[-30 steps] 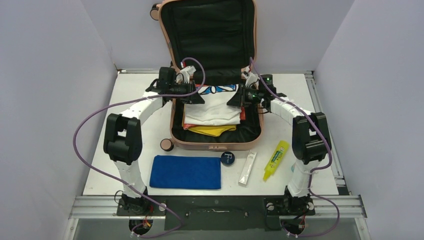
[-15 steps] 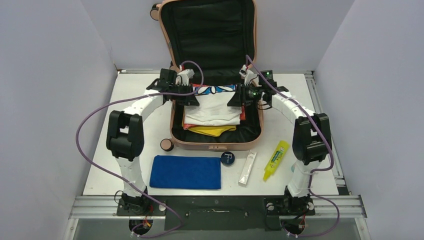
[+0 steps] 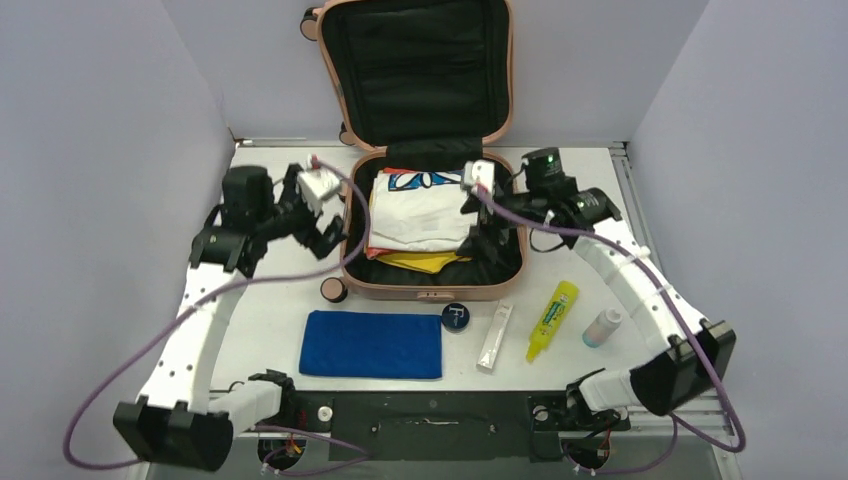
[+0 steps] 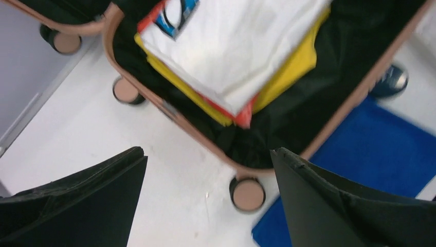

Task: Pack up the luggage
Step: Pick up the clothes from the corner of the board.

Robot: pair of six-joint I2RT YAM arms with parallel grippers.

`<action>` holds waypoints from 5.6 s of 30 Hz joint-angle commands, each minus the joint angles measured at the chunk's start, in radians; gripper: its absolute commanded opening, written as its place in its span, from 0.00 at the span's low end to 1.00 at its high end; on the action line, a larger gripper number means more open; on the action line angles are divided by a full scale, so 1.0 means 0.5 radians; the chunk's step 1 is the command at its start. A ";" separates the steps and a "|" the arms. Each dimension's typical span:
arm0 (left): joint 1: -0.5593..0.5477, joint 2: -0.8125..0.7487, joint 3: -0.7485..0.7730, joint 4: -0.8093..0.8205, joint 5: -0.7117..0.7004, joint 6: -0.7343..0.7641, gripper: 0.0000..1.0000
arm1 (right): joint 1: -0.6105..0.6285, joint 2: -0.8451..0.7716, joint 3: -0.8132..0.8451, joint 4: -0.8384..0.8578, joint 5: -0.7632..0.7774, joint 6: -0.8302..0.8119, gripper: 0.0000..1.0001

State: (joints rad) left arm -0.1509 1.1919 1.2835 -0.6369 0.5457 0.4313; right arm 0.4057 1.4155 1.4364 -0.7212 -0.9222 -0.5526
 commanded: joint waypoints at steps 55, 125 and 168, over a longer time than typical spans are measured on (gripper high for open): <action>0.179 -0.753 -1.439 -0.849 -0.243 2.512 0.96 | 1.636 -0.190 -1.647 1.202 0.879 -0.844 0.76; -0.065 -0.483 -1.410 -0.853 -0.248 2.578 0.96 | 1.636 0.072 -1.538 0.972 1.267 -0.645 0.05; -0.620 -0.680 -1.175 -0.826 0.071 1.915 0.97 | 0.572 0.563 -0.700 0.273 0.069 -0.498 0.05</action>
State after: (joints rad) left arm -0.4187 0.8680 0.6525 -0.9615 0.5148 1.4708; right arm 0.7273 1.7054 1.0492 -0.6743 -0.8650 -0.8188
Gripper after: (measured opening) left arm 0.970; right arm 0.093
